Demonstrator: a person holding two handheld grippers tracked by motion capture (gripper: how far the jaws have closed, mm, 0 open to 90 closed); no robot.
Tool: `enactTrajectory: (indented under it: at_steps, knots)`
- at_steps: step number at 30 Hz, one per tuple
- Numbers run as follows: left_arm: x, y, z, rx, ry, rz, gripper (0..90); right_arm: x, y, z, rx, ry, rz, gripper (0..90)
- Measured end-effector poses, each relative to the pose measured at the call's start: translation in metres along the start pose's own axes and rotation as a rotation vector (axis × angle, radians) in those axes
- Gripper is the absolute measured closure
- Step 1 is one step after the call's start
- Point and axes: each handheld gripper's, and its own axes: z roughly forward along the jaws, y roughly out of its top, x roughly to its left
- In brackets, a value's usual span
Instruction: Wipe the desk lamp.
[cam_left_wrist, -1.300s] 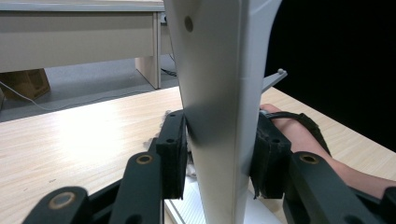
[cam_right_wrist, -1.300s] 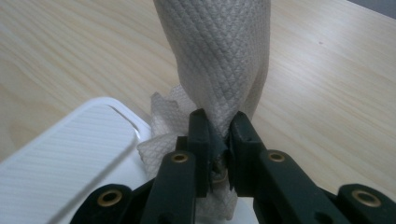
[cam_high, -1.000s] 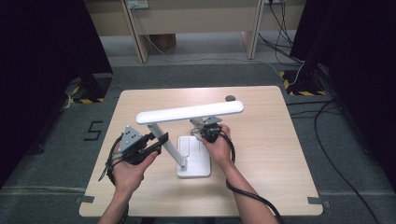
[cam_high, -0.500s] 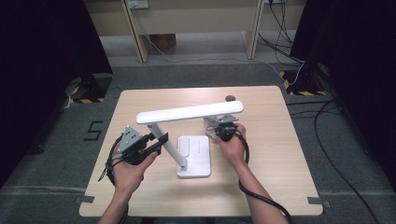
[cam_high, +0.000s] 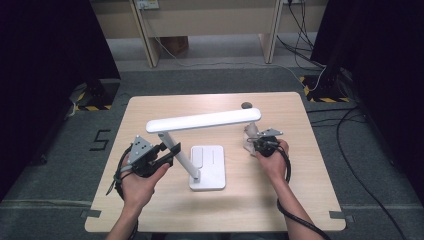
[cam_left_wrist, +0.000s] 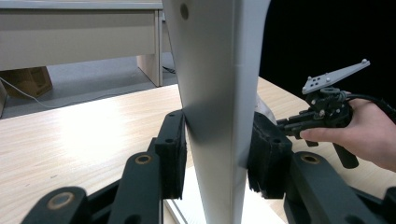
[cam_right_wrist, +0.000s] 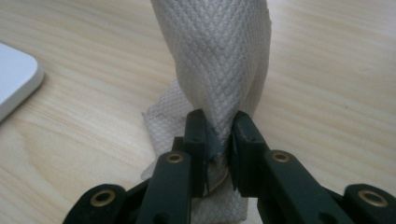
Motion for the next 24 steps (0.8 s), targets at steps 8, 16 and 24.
enactTrajectory:
  at_steps: [8, 16, 24]
  knots:
    - [-0.001, -0.001, -0.001, -0.001, -0.007, 0.001, 60.1, -0.001, -0.002, 0.002, 0.0, -0.001, 0.024, 71.3]
    - [0.002, -0.003, -0.004, -0.01, -0.016, -0.007, 55.0, 0.0, 0.0, -0.006, -0.037, 0.003, 0.02, 56.9]
    - [0.004, -0.009, -0.023, -0.026, -0.024, 0.024, 43.8, 0.0, 0.0, -0.024, -0.09, 0.031, -0.021, 50.4]
